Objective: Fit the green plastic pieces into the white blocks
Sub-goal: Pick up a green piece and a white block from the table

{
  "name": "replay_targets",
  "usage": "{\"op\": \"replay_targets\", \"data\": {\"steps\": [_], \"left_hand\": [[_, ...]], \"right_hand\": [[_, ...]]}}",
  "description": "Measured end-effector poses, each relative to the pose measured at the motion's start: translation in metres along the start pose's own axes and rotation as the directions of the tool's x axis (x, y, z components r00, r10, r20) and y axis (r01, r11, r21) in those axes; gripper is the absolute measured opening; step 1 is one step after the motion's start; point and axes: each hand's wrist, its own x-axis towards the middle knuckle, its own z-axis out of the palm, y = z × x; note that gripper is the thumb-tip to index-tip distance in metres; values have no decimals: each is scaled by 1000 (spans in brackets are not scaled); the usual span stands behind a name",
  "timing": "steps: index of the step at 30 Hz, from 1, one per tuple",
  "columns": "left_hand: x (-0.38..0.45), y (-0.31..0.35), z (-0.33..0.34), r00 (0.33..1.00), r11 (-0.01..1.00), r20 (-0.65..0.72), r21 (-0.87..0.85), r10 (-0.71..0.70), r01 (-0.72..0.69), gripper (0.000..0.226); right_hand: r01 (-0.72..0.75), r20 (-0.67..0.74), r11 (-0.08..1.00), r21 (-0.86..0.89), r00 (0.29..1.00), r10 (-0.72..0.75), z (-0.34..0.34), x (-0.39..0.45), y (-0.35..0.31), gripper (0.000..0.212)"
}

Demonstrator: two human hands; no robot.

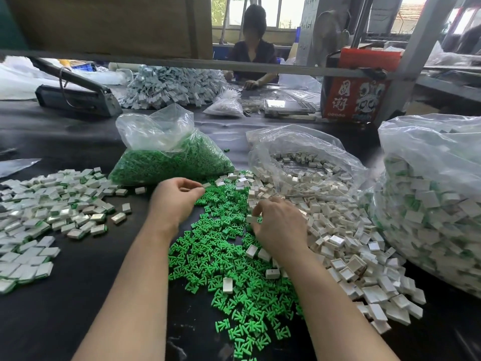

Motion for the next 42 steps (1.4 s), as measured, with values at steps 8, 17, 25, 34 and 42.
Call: {"op": "replay_targets", "data": {"steps": [8,17,25,34,42], "left_hand": [[-19,14,43,858,955,506,-198,-93,220,28],[-18,11,32,856,858,513,-468,69,211,22],[-19,15,30,845,748,522,-606,116,271,26],[-19,17,30,868,746,482,-620,116,245,35],[-14,15,28,909,718,406,-660,94,220,28]], "right_hand": [[28,-136,861,508,990,48,-20,0,-6,11],[-5,93,934,358,995,-30,-16,0,-6,29],[97,230,989,114,966,-121,-11,-4,-16,31],[87,158,987,131,982,-108,-6,-2,-14,8],[-108,79,790,604,994,75,-18,1,-7,17]]}}
